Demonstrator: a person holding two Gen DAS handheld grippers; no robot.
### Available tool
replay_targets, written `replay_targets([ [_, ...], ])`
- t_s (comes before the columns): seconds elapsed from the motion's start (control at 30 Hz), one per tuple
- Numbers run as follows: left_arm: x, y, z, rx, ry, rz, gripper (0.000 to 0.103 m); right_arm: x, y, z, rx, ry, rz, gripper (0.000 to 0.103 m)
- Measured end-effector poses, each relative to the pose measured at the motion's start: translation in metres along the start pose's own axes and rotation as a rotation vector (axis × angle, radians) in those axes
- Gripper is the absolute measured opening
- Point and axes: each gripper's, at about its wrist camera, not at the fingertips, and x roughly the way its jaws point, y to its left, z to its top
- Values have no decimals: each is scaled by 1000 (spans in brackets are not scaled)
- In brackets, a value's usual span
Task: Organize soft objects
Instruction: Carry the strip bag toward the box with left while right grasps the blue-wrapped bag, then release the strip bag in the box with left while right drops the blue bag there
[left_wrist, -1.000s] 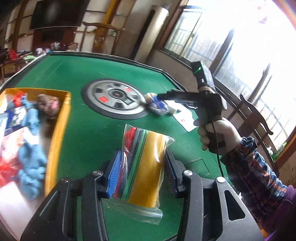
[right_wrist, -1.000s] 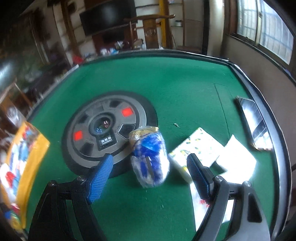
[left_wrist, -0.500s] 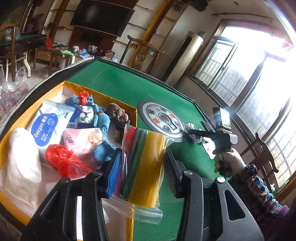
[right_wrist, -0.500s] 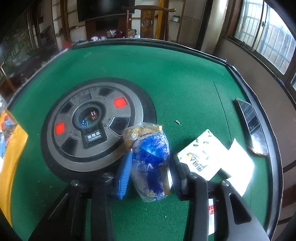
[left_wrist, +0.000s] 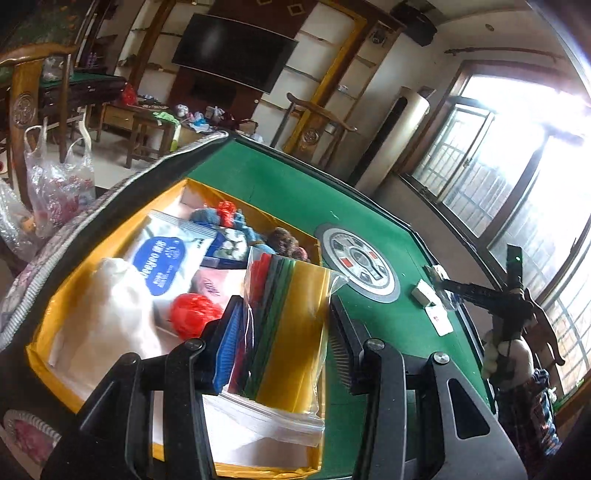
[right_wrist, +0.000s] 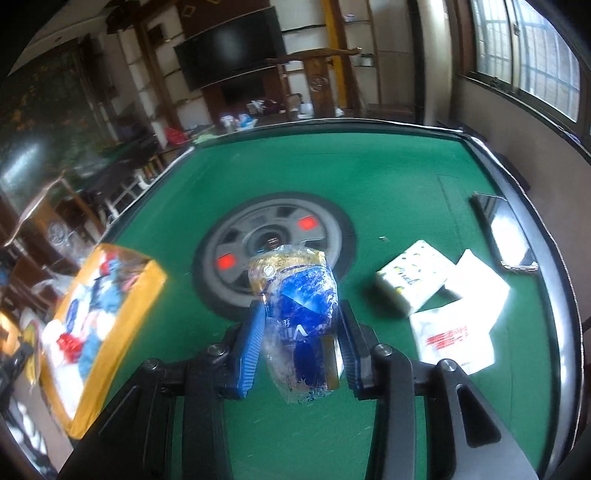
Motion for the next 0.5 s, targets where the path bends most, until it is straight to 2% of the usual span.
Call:
replay_targets([
  [0.27,-26,59,4,-93,-43,166,43,7,78,-13,-81,44,189,35],
  [0.5,-15,80,-3,-135,19,196,43,21,157,-30,-186,98,319,35],
])
